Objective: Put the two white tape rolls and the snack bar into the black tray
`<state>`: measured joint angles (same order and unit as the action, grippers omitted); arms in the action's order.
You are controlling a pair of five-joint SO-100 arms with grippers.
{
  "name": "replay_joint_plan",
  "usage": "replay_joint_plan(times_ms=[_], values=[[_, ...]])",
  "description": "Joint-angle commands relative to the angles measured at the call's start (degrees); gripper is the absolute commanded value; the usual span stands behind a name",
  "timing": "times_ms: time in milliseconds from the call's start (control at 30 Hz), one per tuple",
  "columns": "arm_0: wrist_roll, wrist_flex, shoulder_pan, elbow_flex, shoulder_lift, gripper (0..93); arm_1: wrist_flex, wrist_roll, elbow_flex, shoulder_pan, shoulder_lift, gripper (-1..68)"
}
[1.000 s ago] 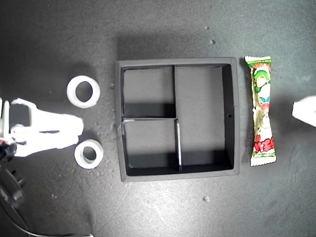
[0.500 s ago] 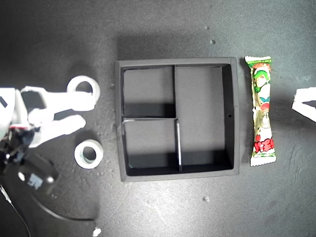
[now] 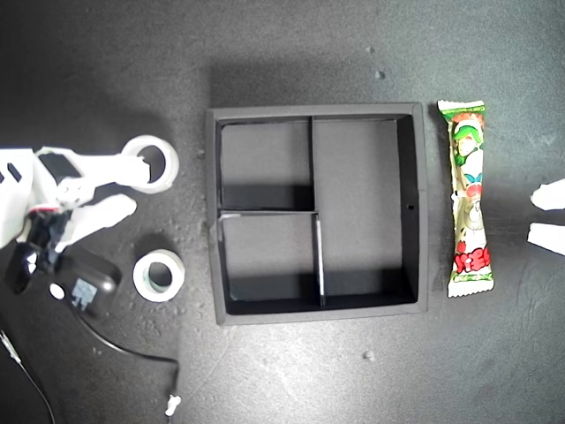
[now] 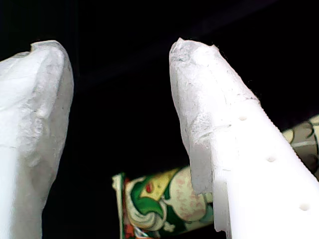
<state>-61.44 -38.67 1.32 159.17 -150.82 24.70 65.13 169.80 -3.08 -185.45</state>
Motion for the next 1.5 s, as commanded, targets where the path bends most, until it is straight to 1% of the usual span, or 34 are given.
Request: replay_joint_plan(times_ms=[0,167,267,400,500,533,600,667,700,767,833,900,933,967,1033,1067,1133,1200,1267,1367,1467], values=[[-0.6,2.5,0.4,0.4,0.3,10.7,0.2,-1.8,-4.0,0.2,0.1,15.5],[1.2,6.2,1.1,-1.7,5.9,11.4,1.2,-2.4,-3.8,-0.7,0.2,15.7],[2.1,6.5,1.5,-5.0,12.3,11.4,1.4,-2.1,-3.2,-1.3,0.2,15.6],[1.0,6.7,2.3,-10.8,26.1,10.7,1.3,-3.9,-4.1,-2.4,0.2,16.0],[0.3,6.2,3.0,-15.6,34.3,7.8,3.4,-6.2,-6.2,-2.5,0.4,17.5],[0.2,5.6,3.3,-16.9,35.8,5.7,4.0,-5.4,-6.6,-1.6,0.4,17.9],[-0.4,3.9,4.0,-18.7,36.7,0.3,3.5,4.7,-5.7,1.7,0.4,17.6],[-0.9,1.6,4.7,-19.6,34.7,0.2,5.4,20.3,-4.0,5.7,0.4,17.1],[-0.8,0.1,5.1,-20.0,33.1,0.2,6.2,25.3,-3.3,7.4,0.0,17.1],[-0.2,-3.7,5.5,-21.9,29.1,0.2,6.3,31.3,-2.2,10.7,-0.4,15.2],[0.6,-7.4,5.2,-25.0,24.4,0.1,6.6,32.9,-2.5,13.3,0.3,11.5],[1.8,-10.1,4.5,-29.8,20.9,0.1,6.9,25.0,-4.6,14.5,0.4,11.5],[2.5,-10.7,4.2,-32.2,20.0,0.1,6.9,16.4,-6.2,14.8,0.4,12.0],[3.1,-10.8,4.0,-34.5,19.6,0.1,9.1,8.6,-8.6,14.1,0.4,14.4],[4.4,-10.7,3.3,-39.6,21.2,0.1,12.5,-8.4,-12.7,10.2,0.4,19.0],[4.8,-10.5,3.0,-41.9,22.7,0.1,13.9,-13.2,-13.9,9.1,0.5,20.5],[5.3,-9.1,2.6,-46.1,27.3,0.1,13.8,-24.3,-16.1,5.6,2.3,20.9],[5.4,-6.8,2.5,-49.0,32.7,0.1,14.7,-32.2,-22.8,3.9,13.5,21.2],[5.0,-4.0,2.4,-51.2,38.0,0.1,17.3,-38.5,-34.8,2.0,32.3,22.9],[4.4,-1.2,1.7,-54.5,44.9,0.1,27.8,-43.4,-55.7,1.3,58.5,24.3],[3.7,0.6,1.0,-56.4,50.3,0.1,35.0,-44.0,-64.6,1.7,70.8,26.2]])
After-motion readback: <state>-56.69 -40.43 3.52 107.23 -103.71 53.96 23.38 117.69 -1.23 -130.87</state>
